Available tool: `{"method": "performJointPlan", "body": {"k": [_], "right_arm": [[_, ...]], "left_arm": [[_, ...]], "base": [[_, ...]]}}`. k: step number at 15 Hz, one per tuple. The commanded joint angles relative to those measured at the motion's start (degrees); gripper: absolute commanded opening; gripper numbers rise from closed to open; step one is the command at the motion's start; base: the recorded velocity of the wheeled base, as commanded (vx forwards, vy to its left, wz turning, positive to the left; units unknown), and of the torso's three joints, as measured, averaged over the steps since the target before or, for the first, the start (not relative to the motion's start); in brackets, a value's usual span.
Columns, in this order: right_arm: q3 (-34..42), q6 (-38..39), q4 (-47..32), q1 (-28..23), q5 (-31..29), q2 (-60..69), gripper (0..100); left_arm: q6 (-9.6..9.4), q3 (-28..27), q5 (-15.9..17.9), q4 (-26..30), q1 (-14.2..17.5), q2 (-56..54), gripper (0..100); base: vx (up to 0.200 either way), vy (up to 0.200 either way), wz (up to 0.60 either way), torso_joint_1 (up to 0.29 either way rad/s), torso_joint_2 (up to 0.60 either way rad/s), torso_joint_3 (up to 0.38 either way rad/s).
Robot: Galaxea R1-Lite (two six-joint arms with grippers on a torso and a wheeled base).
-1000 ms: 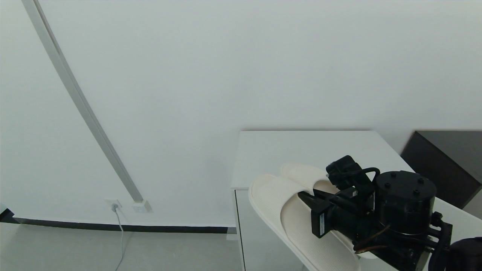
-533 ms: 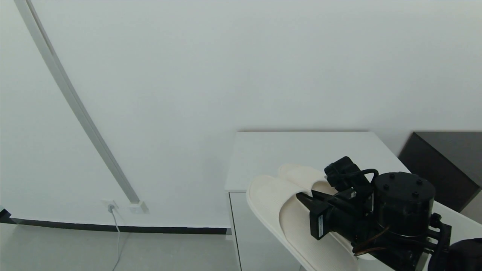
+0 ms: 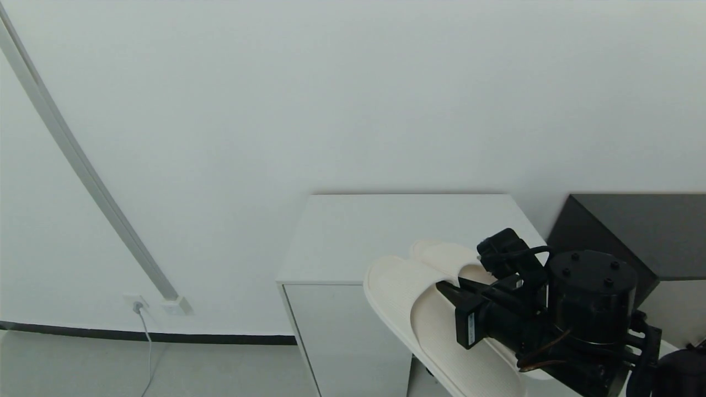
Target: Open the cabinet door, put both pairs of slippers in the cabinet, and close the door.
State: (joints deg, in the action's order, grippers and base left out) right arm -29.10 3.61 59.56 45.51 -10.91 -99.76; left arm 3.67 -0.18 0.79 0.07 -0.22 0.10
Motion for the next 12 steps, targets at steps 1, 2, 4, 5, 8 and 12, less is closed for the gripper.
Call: {"method": "performJointPlan", "body": {"k": [1,2,4,5,8,12], "right_arm": [[0.0,0.0,0.0,-0.1,0.0,-0.1,0],[0.0,0.0,0.0,-0.1,0.0,0.0,0],[0.0,0.0,0.0,0.0,-0.3,0.2,0],[0.2,0.0,0.1,0.0,-0.9,0.3,0],[0.5,0.1,0.3,0.4,-1.3,0.4,0],[1.6,0.0,0.3,1.1,-1.2,1.8,0]], "left_arm": [[0.02,0.0,0.0,0.0,0.0,0.0,0],[0.02,0.0,0.0,0.0,0.0,0.0,0],[0.02,0.0,0.0,0.0,0.0,0.0,0],[0.02,0.0,0.0,0.0,0.0,0.0,0],[0.11,0.0,0.0,0.0,0.0,0.0,0],[0.11,0.0,0.0,0.0,0.0,0.0,0]], "base": [[0.000,-0.200,0.00,0.002,0.00,0.002],[0.000,-0.200,0.00,0.002,0.00,-0.002],[0.000,-0.200,0.00,0.002,0.00,0.000],[0.000,-0.200,0.00,0.002,0.00,0.007],[0.000,-0.200,0.00,0.006,0.00,0.001],[0.000,0.000,0.00,0.000,0.00,0.000]]}}
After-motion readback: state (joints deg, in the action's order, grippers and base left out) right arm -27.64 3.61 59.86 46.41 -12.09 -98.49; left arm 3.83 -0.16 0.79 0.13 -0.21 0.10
